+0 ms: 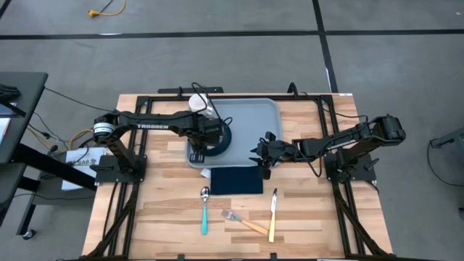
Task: Set up tray
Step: Put the white bowl on the black plate, then put the dark blue table napkin on the gray serving tray to the right of the black plate
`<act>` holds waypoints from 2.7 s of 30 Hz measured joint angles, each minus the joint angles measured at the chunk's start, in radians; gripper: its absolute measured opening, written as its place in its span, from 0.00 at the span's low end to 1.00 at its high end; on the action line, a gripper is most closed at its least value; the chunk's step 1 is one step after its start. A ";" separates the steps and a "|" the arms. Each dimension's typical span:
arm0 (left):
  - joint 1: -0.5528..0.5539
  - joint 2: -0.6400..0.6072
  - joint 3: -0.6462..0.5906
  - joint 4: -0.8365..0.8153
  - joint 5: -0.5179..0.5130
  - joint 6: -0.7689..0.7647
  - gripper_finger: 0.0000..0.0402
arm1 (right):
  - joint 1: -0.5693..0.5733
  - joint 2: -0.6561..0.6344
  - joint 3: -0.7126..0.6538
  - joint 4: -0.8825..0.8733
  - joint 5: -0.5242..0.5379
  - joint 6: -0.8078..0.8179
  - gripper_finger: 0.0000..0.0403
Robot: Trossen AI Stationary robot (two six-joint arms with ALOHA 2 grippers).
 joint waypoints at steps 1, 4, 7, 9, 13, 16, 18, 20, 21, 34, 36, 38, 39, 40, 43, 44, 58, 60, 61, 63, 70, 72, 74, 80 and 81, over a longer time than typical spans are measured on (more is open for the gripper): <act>0.000 0.000 0.000 0.001 0.000 0.000 0.05 | 0.000 0.000 0.000 0.000 0.000 0.000 0.33; 0.000 0.000 0.000 0.003 -0.001 0.001 0.06 | 0.000 0.000 0.000 0.000 0.000 0.000 0.33; 0.000 0.000 0.000 0.003 -0.001 0.001 0.06 | 0.000 0.000 0.000 0.000 0.000 0.000 0.33; 0.000 0.000 0.000 0.003 -0.001 0.001 0.06 | 0.000 0.000 0.000 0.000 0.000 0.000 0.33; 0.000 0.000 0.000 0.003 0.019 0.002 0.06 | 0.000 0.000 0.000 0.000 0.000 0.000 0.33; -0.001 0.000 0.000 0.004 0.025 0.002 0.06 | 0.000 0.000 0.000 0.000 0.000 0.000 0.33; -0.001 0.000 0.000 0.004 0.024 0.002 0.06 | 0.000 0.000 0.000 0.000 0.000 0.000 0.33; -0.001 0.000 0.000 0.004 0.020 0.002 0.06 | 0.000 0.000 0.000 0.000 0.000 0.000 0.33; -0.001 0.000 0.000 0.004 0.021 0.001 0.06 | 0.000 0.000 0.000 0.000 0.000 0.000 0.33; 0.000 0.000 0.000 0.000 0.036 -0.052 0.06 | 0.000 0.000 0.000 0.000 0.000 0.001 0.33; 0.000 0.000 0.000 0.000 0.036 -0.053 0.06 | 0.000 0.000 0.000 0.000 0.000 0.001 0.33; 0.000 0.000 0.000 0.000 0.036 -0.053 0.06 | 0.000 0.000 0.000 0.000 0.000 0.001 0.33; 0.000 0.000 0.000 0.001 0.036 -0.053 0.06 | 0.000 0.000 0.000 0.000 0.000 0.001 0.33; 0.000 0.000 0.000 0.002 0.036 -0.053 0.06 | 0.000 0.000 0.000 0.000 0.000 0.001 0.33; 0.000 0.000 0.000 0.006 0.036 -0.053 0.06 | 0.000 0.000 0.000 0.000 0.000 0.001 0.33; 0.000 0.000 0.000 0.010 0.035 -0.053 0.06 | 0.000 0.000 0.000 0.000 0.000 0.001 0.33; 0.000 -0.001 0.000 0.023 0.032 -0.052 0.06 | 0.000 0.000 0.000 0.000 0.000 0.001 0.33; 0.000 -0.001 0.000 0.023 0.012 -0.052 0.06 | 0.000 0.000 0.000 0.000 0.000 0.001 0.33; 0.000 -0.001 0.000 0.023 0.001 -0.051 0.06 | 0.000 0.000 0.000 0.000 0.000 0.001 0.33; 0.000 -0.001 0.000 0.022 -0.027 -0.051 0.06 | 0.000 0.000 0.000 0.000 0.000 0.001 0.33; 0.000 -0.002 0.075 -0.120 -0.036 -0.101 0.06 | 0.000 0.000 0.000 0.000 0.000 0.001 0.33; 0.000 -0.009 0.118 -0.175 0.036 -0.166 0.06 | 0.000 0.000 0.000 0.000 0.000 0.001 0.33; -0.008 -0.037 0.133 -0.161 0.146 -0.217 0.06 | 0.000 0.000 0.000 0.000 0.000 0.001 0.33; -0.111 -0.203 0.005 0.094 0.251 -0.328 0.06 | 0.022 0.000 0.000 -0.020 -0.039 0.009 0.33; -0.139 -0.244 -0.033 0.146 0.226 -0.357 0.06 | 0.030 0.000 0.000 -0.025 -0.059 0.009 0.33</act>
